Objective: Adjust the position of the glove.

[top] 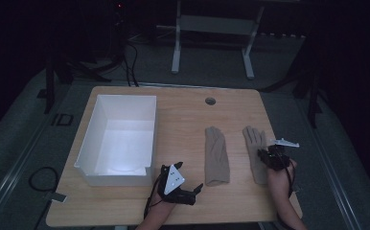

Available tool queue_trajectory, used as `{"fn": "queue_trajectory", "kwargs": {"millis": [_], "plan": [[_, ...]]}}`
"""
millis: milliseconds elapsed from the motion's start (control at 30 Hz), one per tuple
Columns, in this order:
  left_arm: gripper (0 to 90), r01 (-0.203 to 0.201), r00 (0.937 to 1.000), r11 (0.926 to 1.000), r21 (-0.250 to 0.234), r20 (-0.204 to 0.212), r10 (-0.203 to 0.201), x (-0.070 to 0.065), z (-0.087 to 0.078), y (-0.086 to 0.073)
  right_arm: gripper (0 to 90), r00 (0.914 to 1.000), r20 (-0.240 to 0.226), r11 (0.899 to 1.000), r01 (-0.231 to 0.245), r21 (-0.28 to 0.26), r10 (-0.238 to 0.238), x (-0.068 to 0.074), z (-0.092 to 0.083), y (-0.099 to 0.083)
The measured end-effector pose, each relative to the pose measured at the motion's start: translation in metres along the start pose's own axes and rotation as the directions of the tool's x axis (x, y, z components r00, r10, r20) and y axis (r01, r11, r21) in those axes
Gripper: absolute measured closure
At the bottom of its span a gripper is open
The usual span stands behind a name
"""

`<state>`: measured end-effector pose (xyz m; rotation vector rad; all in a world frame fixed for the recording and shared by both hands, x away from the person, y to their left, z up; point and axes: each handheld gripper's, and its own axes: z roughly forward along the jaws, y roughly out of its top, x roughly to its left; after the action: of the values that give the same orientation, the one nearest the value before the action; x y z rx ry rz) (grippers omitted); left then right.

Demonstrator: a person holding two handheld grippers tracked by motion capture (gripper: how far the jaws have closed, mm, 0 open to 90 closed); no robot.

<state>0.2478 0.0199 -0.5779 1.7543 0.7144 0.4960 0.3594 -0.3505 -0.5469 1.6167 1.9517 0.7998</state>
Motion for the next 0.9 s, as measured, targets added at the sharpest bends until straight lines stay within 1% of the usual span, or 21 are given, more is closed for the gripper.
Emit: {"fn": "queue_trajectory", "kwargs": {"millis": [133, 267, 333, 400, 467, 500, 567, 633, 667, 700, 733, 767, 800, 867, 900], "plan": [[0.1, -0.004, 1.0, 1.0, 0.001, 0.001, 0.004, 0.0, 0.0, 0.0, 77.0, 1.0, 0.0, 1.0, 0.008, -0.005, -0.008, 0.001, 0.002, -0.002], [0.1, -0.007, 1.0, 1.0, 0.003, 0.005, 0.007, -0.001, 0.0, 0.0, 70.8, 0.9999, -0.01, 1.0, 0.012, -0.005, -0.013, 0.0, 0.001, -0.002], [0.1, -0.004, 1.0, 1.0, 0.004, 0.005, 0.004, -0.001, 0.0, 0.0, 69.8, 0.9997, -0.012, 1.0, 0.019, -0.003, -0.02, -0.001, -0.001, 0.0], [0.1, -0.003, 1.0, 1.0, 0.003, 0.005, 0.003, -0.001, 0.0, 0.0, 67.1, 0.9992, -0.026, 1.0, 0.029, -0.005, -0.029, -0.002, -0.004, 0.002], [0.1, -0.005, 1.0, 1.0, 0.004, 0.005, 0.005, -0.001, 0.0, 0.0, 64.4, 0.9975, -0.048, 0.998, 0.051, -0.023, -0.052, -0.005, -0.008, 0.005], [0.1, -0.007, 1.0, 1.0, 0.004, 0.005, 0.007, -0.001, 0.0, 0.0, 63.4, 0.9968, -0.046, 0.998, 0.064, -0.023, -0.065, -0.006, -0.009, 0.006], [0.1, -0.006, 1.0, 1.0, 0.004, 0.005, 0.006, -0.001, 0.0, 0.0, 62.2, 0.9932, -0.072, 0.995, 0.089, -0.043, -0.092, -0.01, -0.012, 0.009], [0.1, -0.004, 1.0, 1.0, 0.003, 0.004, 0.004, -0.001, 0.0, 0.0, 61.0, 0.9897, -0.075, 0.992, 0.119, -0.047, -0.122, -0.014, -0.015, 0.011], [0.1, -0.004, 1.0, 1.0, 0.003, 0.004, 0.004, -0.001, 0.0, 0.0, 60.0, 0.9846, -0.096, 0.988, 0.141, -0.06, -0.146, -0.017, -0.016, 0.013], [0.1, -0.003, 1.0, 1.0, 0.003, 0.004, 0.003, -0.001, 0.0, 0.0, 59.5, 0.9806, -0.104, 0.985, 0.16, -0.067, -0.166, -0.019, -0.018, 0.013], [0.1, -0.003, 1.0, 1.0, 0.003, 0.004, 0.003, -0.001, 0.0, 0.0, 59.5, 0.9806, -0.104, 0.985, 0.16, -0.067, -0.166, -0.019, -0.018, 0.013], [0.1, -0.005, 1.0, 1.0, 0.004, 0.004, 0.005, -0.001, 0.0, 0.0, 58.1, 0.9711, -0.116, 0.977, 0.201, -0.072, -0.208, -0.023, -0.02, 0.015], [0.1, -0.007, 1.0, 1.0, 0.004, 0.005, 0.007, -0.001, 0.0, 0.0, 58.1, 0.9656, -0.128, 0.973, 0.217, -0.08, -0.226, -0.025, -0.021, 0.016], [0.1, -0.005, 1.0, 1.0, 0.004, 0.004, 0.005, -0.001, 0.0, 0.0, 57.9, 0.9567, -0.142, 0.966, 0.245, -0.082, -0.254, -0.028, -0.023, 0.018], [0.1, -0.004, 1.0, 1.0, 0.005, 0.004, 0.004, -0.001, 0.0, 0.0, 57.6, 0.9538, -0.145, 0.964, 0.253, -0.083, -0.263, -0.029, -0.024, 0.018]]}}
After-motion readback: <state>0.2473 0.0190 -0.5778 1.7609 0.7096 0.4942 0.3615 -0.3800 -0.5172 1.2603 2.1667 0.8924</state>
